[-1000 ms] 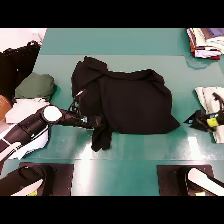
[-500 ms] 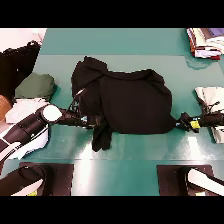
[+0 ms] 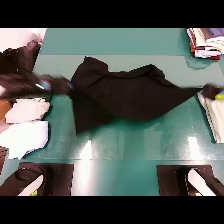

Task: Fold the shirts.

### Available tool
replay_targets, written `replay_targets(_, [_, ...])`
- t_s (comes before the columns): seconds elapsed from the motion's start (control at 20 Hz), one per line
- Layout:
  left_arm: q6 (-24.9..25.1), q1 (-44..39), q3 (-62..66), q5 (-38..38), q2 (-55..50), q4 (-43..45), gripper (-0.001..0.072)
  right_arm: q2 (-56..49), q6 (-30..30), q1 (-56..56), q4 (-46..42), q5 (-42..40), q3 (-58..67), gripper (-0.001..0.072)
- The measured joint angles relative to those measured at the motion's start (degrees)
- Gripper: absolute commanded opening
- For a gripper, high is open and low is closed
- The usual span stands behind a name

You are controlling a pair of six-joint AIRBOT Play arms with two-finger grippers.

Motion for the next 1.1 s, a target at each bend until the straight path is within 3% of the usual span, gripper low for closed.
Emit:
replay_targets(0.35, [-0.11,3.85,37.46,-2.51,2.54,9.88,0.0021,6.88,0.24,-3.52,0.09,0.13,31.91,0.0016])
replay_targets(0.6, [-0.5,4.22,53.11,0.59,2.91,10.4,0.0021,7.78,1.14,-10.8,0.04,2.25,47.06,0.0016])
replay_targets(0.85, [-0.59,4.26,48.87,-1.36,2.38,11.8,0.0022,1.01,4.22,-13.27,0.37,10.16,55.56,0.0016])
replay_targets(1.1, [-0.59,4.26,32.26,-5.81,-6.1,14.32,0.0022,-9.55,6.08,-5.33,-3.3,18.4,46.73,0.0016])
